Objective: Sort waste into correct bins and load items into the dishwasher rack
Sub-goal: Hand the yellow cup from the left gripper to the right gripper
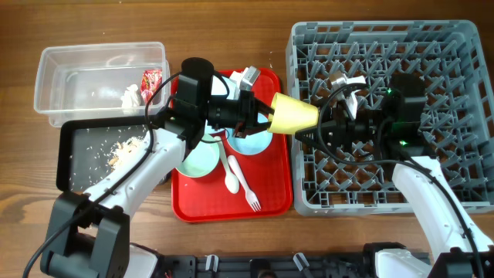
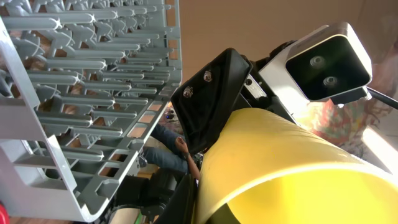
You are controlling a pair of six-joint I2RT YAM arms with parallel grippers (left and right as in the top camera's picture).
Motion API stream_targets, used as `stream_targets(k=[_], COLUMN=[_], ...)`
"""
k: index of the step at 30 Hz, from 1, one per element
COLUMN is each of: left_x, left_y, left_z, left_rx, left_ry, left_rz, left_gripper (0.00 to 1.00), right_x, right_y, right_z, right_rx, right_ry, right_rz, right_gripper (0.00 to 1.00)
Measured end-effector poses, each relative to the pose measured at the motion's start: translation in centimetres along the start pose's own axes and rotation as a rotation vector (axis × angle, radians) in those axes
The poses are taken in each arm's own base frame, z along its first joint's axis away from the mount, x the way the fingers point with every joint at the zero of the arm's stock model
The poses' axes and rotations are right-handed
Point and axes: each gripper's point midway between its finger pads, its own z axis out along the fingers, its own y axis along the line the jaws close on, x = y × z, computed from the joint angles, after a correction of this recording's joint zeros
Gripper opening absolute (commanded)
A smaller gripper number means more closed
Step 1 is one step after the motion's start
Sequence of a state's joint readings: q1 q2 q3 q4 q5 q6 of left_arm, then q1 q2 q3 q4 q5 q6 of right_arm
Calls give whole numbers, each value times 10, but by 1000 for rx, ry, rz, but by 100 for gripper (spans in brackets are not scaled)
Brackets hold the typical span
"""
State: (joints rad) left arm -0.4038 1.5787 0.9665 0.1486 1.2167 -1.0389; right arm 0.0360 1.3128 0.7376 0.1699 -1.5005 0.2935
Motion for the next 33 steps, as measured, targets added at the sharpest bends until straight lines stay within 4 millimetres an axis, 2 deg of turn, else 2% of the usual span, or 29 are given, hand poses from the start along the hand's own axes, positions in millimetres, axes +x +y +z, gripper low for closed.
stream_targets(k=[2,7,11,14,18,20,22,26,29,30,33], left_x=[1,2,4,3,3,4,4,3,3,4,4], left_y=[-1,-2,-2,-2,-2,-3,-4,-3,-4,-4,-4], left_z=[0,0,3,3,3,4,4,4,4,5,5], left_rx=[3,6,7,3,4,7,7,4,5,7,8], left_ry=[4,11,17,13,14,19,18,13,16,20,22], left_rz=[2,0,3,3,5,8,9,8,9,10,10], left_gripper=[4,4,4,4,4,4,4,4,4,4,4], right_x=[0,0,-2,-3,-4,-5,-5,-8,-12,-13,-13], right_y=[-1,-2,-2,-1,-1,-2,-2,-1,1,0,-1], right_z=[0,0,0,0,0,0,0,0,0,0,0], right_rx=[3,5,4,0,3,7,7,5,5,8,15], right_ry=[-1,-2,-3,-3,-5,-7,-7,-9,-14,-15,-18], right_rz=[3,7,-21,-29,-39,-45,-48,-84,-109,-104,-86], right_gripper=[72,72,79,80,72,72,79,79,71,66,63])
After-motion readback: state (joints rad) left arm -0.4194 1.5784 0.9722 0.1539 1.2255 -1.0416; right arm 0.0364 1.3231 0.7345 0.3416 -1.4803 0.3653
